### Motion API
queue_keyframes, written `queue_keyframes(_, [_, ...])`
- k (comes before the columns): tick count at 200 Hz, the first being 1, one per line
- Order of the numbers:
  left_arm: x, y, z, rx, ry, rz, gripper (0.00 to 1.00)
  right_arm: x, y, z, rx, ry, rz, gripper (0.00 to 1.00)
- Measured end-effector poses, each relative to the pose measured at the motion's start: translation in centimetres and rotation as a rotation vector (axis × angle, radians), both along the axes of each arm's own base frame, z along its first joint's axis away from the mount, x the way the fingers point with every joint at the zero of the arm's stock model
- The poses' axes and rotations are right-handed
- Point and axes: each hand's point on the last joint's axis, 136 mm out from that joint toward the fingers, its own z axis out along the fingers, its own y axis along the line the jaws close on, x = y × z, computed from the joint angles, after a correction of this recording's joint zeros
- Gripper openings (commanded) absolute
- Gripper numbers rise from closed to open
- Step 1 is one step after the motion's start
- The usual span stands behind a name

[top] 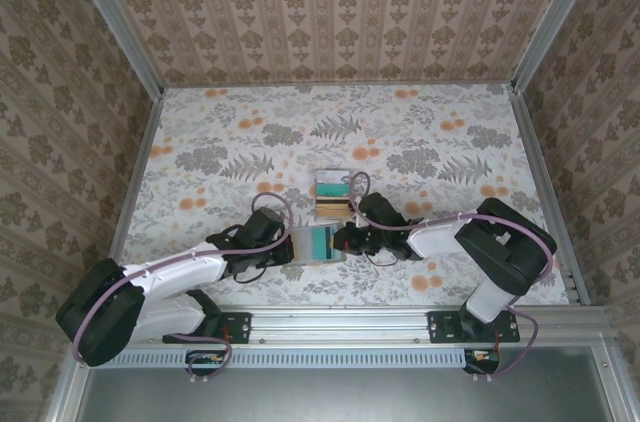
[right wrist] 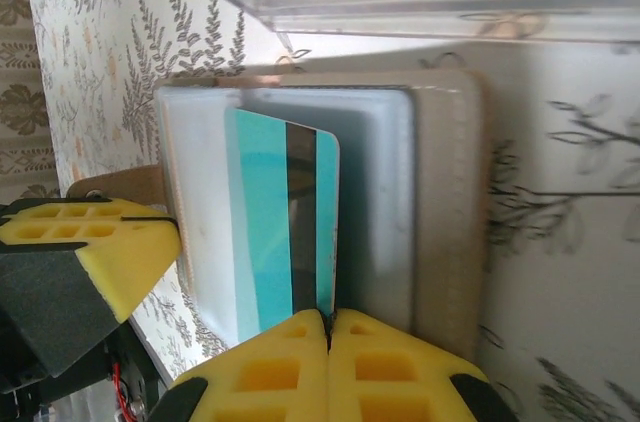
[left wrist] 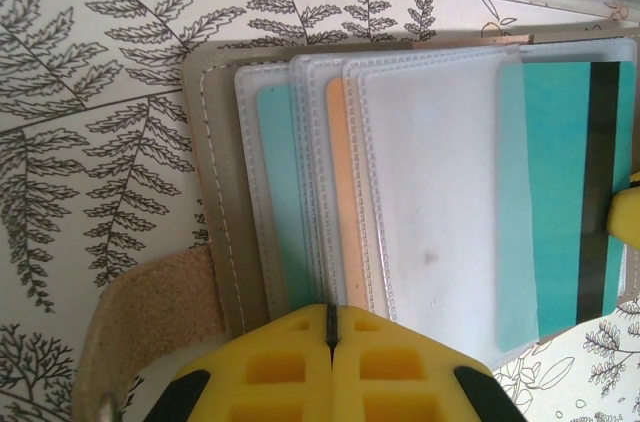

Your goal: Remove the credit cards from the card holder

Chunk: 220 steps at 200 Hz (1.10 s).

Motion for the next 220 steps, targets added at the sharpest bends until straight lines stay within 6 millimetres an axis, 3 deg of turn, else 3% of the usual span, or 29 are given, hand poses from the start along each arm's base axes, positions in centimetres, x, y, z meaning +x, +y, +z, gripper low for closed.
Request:
queue_keyframes(63, [0.0, 0.0, 0.1, 0.0, -0.001, 0.0, 0.0, -0.1, -2.8, 1.3, -0.022, -0.03, -0.029, 0.0])
queue_keyframes(112, [-0.4, 1.3, 0.2, 0.045, -0.007, 0.008, 0.0, -1.0, -4.3, 4.7, -0.073, -0.116, 0.016, 0.0])
queue_keyframes(133, [-0.4, 1.7, 0.6, 0.054, -0.021, 0.014, 0.05, -0.5, -4.9, 7.3, -0.128, -0.198, 0.041, 0.0])
queue_keyframes(164, [0.6, 1.9, 2.8, 0.025, -0.094, 0.037, 0.35, 0.9, -5.6, 12.6, -0.19, -0.395, 0.08, 0.0])
queue_keyframes(206, [1.8, 2.6, 5.6, -0.015, -0.192, 0.077, 0.99, 2.8, -5.7, 16.8, -0.306, -0.624, 0.186, 0.0])
queue_keyframes(220, [1.9, 3.2, 6.1, -0.015, -0.213, 0.097, 1.0, 3.5, -5.4, 17.5, -0.354, -0.687, 0.243, 0.0])
